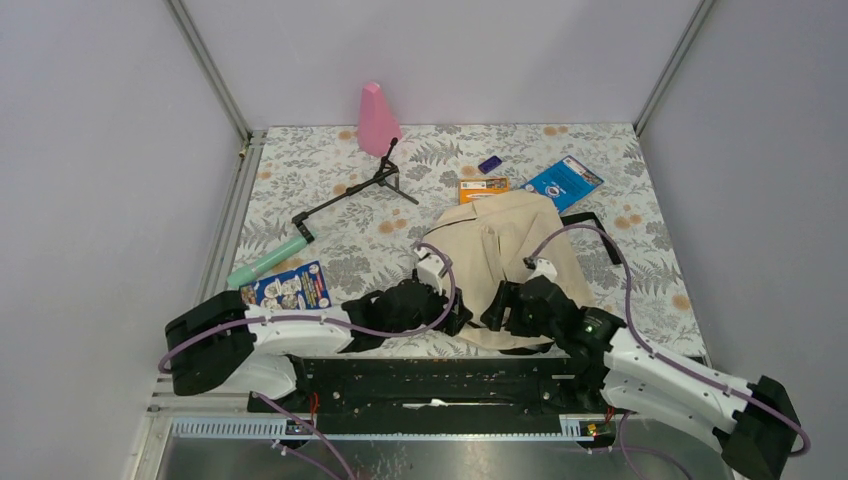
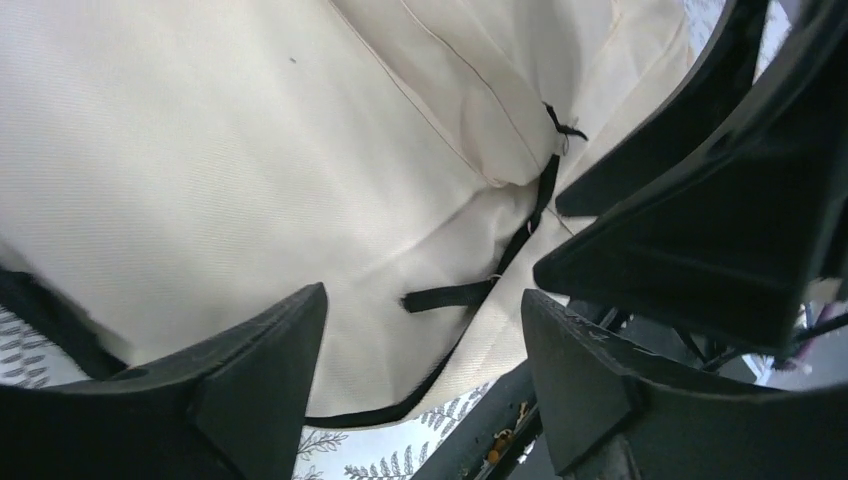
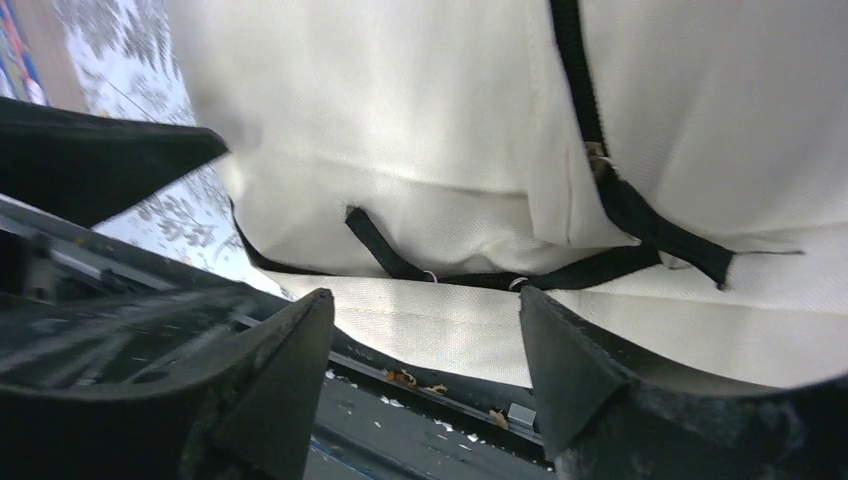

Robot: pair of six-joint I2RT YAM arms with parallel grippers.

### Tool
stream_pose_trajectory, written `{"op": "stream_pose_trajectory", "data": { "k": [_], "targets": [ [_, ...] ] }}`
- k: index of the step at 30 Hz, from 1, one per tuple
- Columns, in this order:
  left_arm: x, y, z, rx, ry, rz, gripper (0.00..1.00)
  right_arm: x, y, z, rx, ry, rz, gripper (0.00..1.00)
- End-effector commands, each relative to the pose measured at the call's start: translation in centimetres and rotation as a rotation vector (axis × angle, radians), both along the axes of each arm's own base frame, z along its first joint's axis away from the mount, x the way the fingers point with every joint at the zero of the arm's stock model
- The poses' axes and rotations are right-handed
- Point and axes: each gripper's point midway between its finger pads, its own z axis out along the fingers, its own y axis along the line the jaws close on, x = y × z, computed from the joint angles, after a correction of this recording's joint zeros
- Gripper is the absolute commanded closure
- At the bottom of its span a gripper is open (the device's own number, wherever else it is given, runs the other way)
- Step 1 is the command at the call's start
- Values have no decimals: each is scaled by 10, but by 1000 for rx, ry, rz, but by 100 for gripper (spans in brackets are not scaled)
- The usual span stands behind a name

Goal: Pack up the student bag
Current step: Unzip the student bag at the center of the board.

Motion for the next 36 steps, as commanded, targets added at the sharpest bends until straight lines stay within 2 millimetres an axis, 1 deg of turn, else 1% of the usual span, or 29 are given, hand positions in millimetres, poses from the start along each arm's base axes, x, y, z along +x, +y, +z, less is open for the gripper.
{"op": "stream_pose_trajectory", "data": {
  "k": [1,2,5,7,10,12,16,18,21,24,28,31,33,36],
  "targets": [
    [-9,-27,11,-30,-76,-169,25,-1,-38,-6,-79,-3,-163,22],
    [-12,-31,8,-25,-74,-199,23,-2,-47,-8,-111,3,-191,22],
    [-21,-45,0,-37,-52,-276,23,-8,-81,-16,-231,39,-315,15],
    [-25,-53,-3,-57,-40,-309,23,-11,-93,-20,-264,50,-363,12],
    [-30,-62,-8,-64,-25,-350,23,-12,-95,-25,-241,65,-411,8],
    [-33,-65,-15,-40,-12,-369,25,-12,-96,-29,-219,75,-449,5],
    [-45,-62,-26,-9,-1,-392,32,-8,-92,-42,-176,93,-480,5],
    [-53,-58,-31,-5,17,-399,35,-2,-90,-46,-156,86,-486,6],
    [-66,-53,-34,-23,47,-411,37,13,-83,-44,-128,53,-480,10],
    [-81,-51,-34,-70,84,-426,37,30,-75,-37,-121,11,-462,15],
    [-94,-54,-24,-121,93,-457,38,49,-70,-33,-179,-12,-438,21],
    [-93,-55,-18,-114,78,-455,38,58,-67,-36,-238,-7,-402,28],
    [-91,-55,-10,-131,61,-444,38,63,-63,-38,-254,-7,-383,36],
    [-76,-53,-2,-114,30,-366,35,68,-56,-38,-251,-2,-362,45]
  ]
}}
